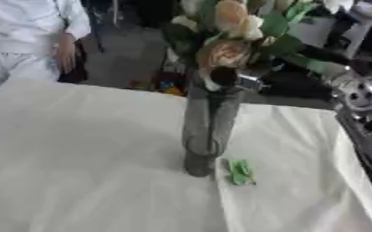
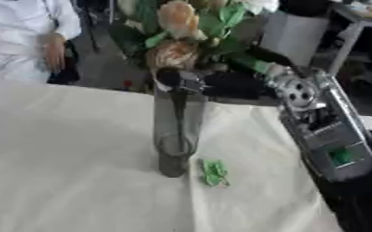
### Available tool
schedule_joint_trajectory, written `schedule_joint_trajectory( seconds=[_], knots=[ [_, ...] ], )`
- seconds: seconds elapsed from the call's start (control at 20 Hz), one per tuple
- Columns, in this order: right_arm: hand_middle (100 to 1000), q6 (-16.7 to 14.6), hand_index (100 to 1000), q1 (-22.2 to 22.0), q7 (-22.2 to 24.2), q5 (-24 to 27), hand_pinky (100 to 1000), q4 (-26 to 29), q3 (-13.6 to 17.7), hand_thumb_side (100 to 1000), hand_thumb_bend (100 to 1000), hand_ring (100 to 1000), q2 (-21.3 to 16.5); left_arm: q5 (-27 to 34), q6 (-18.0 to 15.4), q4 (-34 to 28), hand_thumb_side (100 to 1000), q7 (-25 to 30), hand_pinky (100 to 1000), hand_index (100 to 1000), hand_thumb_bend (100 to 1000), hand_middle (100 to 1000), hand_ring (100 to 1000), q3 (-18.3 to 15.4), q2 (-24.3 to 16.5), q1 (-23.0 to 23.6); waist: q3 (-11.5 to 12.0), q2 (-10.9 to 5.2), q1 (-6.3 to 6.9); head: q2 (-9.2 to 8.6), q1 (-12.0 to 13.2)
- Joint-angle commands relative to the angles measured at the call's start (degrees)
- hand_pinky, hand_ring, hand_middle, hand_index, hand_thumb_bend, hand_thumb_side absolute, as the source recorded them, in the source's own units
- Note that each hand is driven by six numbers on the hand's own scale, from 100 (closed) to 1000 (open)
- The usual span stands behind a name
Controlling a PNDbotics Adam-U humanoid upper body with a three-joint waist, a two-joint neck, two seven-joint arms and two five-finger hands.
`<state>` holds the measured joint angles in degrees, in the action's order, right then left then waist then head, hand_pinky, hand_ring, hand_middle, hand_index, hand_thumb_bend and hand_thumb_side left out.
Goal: Arrange flowers into the vase.
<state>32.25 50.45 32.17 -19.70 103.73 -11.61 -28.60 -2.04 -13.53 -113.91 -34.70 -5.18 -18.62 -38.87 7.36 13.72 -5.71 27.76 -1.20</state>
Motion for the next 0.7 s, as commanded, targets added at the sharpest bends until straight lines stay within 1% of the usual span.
schedule_joint_trajectory(
  seconds=[0.05,0.3,0.7],
  knots=[
    [886,0.50,1000,1.11,-0.82,2.15,919,0.54,0.96,832,783,972,-1.87,0.07,0.05,-0.68,1000,0.06,891,966,100,864,903,0.07,-0.41,-0.83,-0.04,-1.12,0.26,0.63,0.69],
    [887,0.70,1000,0.88,-1.49,2.97,920,0.82,1.23,816,783,973,-2.35,0.05,0.02,-0.68,1000,0.05,891,966,100,864,903,0.05,-0.43,-0.89,-0.13,-1.13,0.18,0.49,1.07],
    [889,0.59,1000,0.24,-1.18,3.46,921,0.99,1.76,809,782,974,-3.41,-0.02,0.02,-0.68,1000,-0.02,891,966,100,864,903,0.03,-0.52,-1.00,-0.37,-1.14,0.22,-0.02,1.12]
  ],
)
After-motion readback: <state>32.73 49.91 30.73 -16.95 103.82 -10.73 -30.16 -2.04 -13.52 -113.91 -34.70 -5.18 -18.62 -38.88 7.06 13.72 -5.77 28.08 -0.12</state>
